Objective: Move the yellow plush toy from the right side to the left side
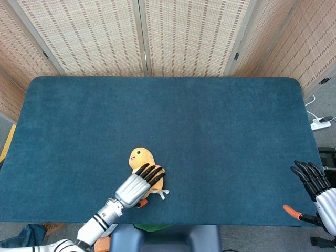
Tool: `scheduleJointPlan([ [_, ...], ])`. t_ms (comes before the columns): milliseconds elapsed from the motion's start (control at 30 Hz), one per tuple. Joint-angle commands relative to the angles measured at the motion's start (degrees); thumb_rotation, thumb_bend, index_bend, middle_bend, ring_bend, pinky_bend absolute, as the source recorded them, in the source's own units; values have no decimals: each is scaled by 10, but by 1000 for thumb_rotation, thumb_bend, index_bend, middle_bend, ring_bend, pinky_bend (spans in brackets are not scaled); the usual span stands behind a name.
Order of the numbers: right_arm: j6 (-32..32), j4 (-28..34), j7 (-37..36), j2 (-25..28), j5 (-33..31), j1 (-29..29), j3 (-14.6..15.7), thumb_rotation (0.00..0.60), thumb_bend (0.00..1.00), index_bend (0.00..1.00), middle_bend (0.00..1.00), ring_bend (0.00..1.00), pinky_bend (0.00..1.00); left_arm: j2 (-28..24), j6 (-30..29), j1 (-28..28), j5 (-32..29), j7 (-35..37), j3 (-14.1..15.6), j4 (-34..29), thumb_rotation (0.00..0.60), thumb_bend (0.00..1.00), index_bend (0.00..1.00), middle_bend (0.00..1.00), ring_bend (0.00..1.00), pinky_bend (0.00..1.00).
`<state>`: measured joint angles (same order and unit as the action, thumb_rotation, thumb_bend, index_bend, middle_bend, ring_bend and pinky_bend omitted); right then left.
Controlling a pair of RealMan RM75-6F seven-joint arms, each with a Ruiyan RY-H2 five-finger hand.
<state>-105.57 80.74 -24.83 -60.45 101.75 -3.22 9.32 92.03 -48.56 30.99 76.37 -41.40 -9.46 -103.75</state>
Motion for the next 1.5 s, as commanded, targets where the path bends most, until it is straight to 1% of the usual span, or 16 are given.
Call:
scheduleJointPlan([
  [33, 2, -3, -1, 0, 2, 3, -3, 600, 48, 0, 0, 0, 0, 33, 14, 34, -37, -23, -13, 32, 600, 225, 0, 0, 0, 18],
  [100, 3, -5, -4, 0, 3, 4, -7, 600, 48, 0, 0, 0, 0, 39, 15, 45, -56, -28, -12, 47, 600, 226, 1, 0, 0, 57],
  [167, 2, -7, -6, 0, 3, 6, -11, 600, 48, 0, 0, 0, 0, 41, 13, 51, -72, -26, -8, 57, 600, 231, 43, 30, 16, 172],
  [200, 2, -8, -6, 0, 4, 7, -12, 600, 48, 0, 0, 0, 0, 44, 8, 51, -76, -18, -7, 62, 600, 237, 84, 79, 62, 253],
  [300, 3, -9, -6, -2, 9, 10, -13, 600, 49, 0, 0, 0, 0, 53, -27, 44, -50, 14, -1, 81, 600, 305, 280, 321, 326, 537],
  [367, 4, -9, -2, -1, 13, 11, -14, 600, 48, 0, 0, 0, 0, 61, -69, 33, -17, 26, 6, 95, 600, 423, 461, 516, 523, 758],
  [467, 3, -9, 3, -2, 19, 13, -16, 600, 48, 0, 0, 0, 0, 70, -145, 10, 48, 51, 26, 116, 600, 619, 688, 785, 750, 978],
  [567, 6, -7, 8, -3, 23, 15, -17, 600, 48, 0, 0, 0, 0, 54, -202, -13, 101, 74, 52, 117, 600, 679, 723, 886, 811, 1000],
  [733, 12, -4, 22, -5, 31, 19, -16, 600, 49, 0, 0, 0, 0, -16, -301, -54, 182, 91, 85, 105, 600, 680, 724, 892, 813, 1000],
  [833, 16, 2, 38, -9, 38, 22, -15, 600, 48, 0, 0, 0, 0, -81, -352, -86, 193, 118, 96, 108, 600, 678, 725, 893, 813, 1000],
  [967, 22, 16, 64, -15, 48, 22, -16, 600, 48, 0, 0, 0, 0, -127, -380, -119, 172, 174, 102, 151, 600, 669, 726, 895, 813, 1000],
  [1167, 30, 44, 83, -19, 46, 21, -25, 600, 49, 0, 0, 0, 0, -103, -365, -145, 141, 314, 116, 259, 600, 623, 710, 886, 812, 1000],
  [1267, 40, 48, 90, -21, 45, 19, -26, 600, 49, 0, 0, 0, 0, -68, -354, -145, 147, 337, 120, 315, 600, 587, 688, 856, 796, 1000],
  [1400, 49, 49, 98, -22, 49, 18, -25, 600, 49, 0, 0, 0, 0, -33, -341, -142, 155, 333, 123, 349, 600, 497, 587, 744, 737, 968],
  [1433, 49, 49, 98, -22, 49, 18, -26, 600, 49, 0, 0, 0, 0, -30, -336, -141, 156, 333, 125, 348, 600, 453, 514, 684, 704, 939],
  [1500, 51, 49, 96, -21, 48, 18, -26, 600, 49, 0, 0, 0, 0, -29, -318, -138, 152, 322, 128, 341, 600, 380, 294, 522, 570, 821],
])
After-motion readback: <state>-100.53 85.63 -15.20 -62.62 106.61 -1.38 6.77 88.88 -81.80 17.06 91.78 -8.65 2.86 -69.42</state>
